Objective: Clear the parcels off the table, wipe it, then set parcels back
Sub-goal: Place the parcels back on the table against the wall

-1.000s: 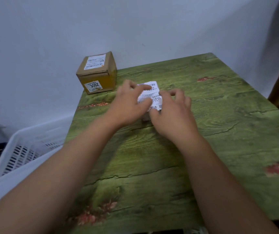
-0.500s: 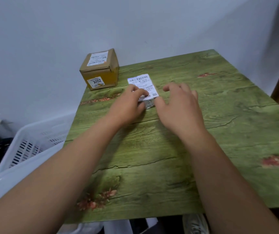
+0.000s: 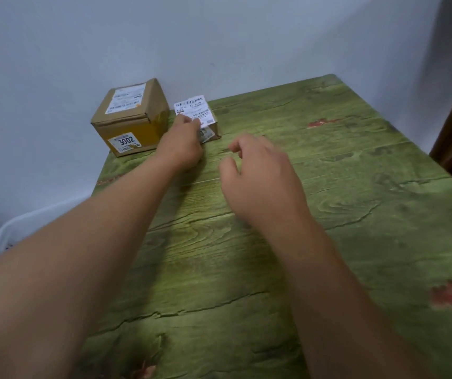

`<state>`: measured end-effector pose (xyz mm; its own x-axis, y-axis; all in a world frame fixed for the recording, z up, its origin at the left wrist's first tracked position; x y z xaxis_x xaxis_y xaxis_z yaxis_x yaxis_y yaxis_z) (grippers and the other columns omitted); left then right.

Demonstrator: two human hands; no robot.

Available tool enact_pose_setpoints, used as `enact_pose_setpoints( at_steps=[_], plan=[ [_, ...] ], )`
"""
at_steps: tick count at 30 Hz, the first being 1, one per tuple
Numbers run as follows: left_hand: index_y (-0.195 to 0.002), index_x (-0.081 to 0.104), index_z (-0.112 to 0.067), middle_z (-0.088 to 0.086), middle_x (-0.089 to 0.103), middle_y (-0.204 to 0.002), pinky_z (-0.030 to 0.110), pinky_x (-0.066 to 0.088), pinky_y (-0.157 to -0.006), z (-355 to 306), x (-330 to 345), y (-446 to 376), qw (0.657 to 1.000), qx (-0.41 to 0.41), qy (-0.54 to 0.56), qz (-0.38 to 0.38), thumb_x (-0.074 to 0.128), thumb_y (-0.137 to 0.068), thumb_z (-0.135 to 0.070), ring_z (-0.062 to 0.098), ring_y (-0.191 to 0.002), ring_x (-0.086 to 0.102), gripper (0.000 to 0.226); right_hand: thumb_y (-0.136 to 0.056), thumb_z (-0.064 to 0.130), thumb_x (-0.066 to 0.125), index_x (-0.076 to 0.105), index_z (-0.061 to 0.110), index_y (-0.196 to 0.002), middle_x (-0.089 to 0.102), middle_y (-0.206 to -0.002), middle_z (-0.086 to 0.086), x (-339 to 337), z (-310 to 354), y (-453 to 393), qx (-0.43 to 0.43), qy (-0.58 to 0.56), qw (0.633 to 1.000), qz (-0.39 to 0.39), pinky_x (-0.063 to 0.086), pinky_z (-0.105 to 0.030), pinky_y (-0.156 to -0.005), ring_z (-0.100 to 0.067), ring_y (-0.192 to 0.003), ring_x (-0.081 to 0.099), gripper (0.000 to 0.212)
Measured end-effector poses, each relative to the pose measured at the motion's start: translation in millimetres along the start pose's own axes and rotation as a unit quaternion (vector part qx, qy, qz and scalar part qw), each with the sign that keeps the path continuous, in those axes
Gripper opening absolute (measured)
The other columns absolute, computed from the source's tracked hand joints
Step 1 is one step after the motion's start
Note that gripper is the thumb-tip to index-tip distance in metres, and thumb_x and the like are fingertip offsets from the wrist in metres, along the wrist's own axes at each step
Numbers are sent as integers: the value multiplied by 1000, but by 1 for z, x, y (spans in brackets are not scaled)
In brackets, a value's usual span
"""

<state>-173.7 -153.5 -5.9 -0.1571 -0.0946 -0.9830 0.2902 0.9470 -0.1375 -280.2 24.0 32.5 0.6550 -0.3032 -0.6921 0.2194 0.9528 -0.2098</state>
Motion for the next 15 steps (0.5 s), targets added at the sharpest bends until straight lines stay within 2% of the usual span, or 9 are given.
enact_pose_setpoints(
  at_steps=[3,6,11,15],
  plan=[
    [-146,35,-6,11,26,-154,39,39,-103,1,7,-13,1000,-6,15,21,46,-93,-6,30,-134,39,54,-99,30,41,52,18,-127,53,-123,-2,5,-5,-5,2,15,1000,22,39,-37,-84,-20,-113,45,33],
    [-151,26,-6,10,17,-159,38,38,-103,7,14,-25,999,-19,20,35,46,-94,-9,31,-136,36,61,-98,31,41,52,19,-128,52,-123,-1,7,-8,-6,1,21,999,27,36,-35,-80,-17,-110,42,33],
    [-154,16,-7,8,9,-161,39,37,-107,12,19,-41,998,-33,31,47,48,-95,-14,33,-139,34,67,-99,35,41,49,22,-132,51,-129,1,10,-13,-8,7,27,999,33,36,-35,-81,-17,-115,43,36],
    [-156,8,-9,6,4,-163,37,29,-113,12,23,-49,997,-31,45,60,46,-96,-15,31,-144,25,72,-99,37,41,48,22,-132,50,-132,0,14,-13,-8,7,39,998,42,33,-33,-80,-17,-113,40,37]
  ],
)
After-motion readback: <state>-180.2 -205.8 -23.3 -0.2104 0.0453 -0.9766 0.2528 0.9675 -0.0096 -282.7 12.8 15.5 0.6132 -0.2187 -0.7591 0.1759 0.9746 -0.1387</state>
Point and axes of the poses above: each hand's wrist, its own y-axis away from the middle knuckle, its own x-axis out of the palm, z = x × y, the point moved 9 cm from there along -y, towards the middle knuckle
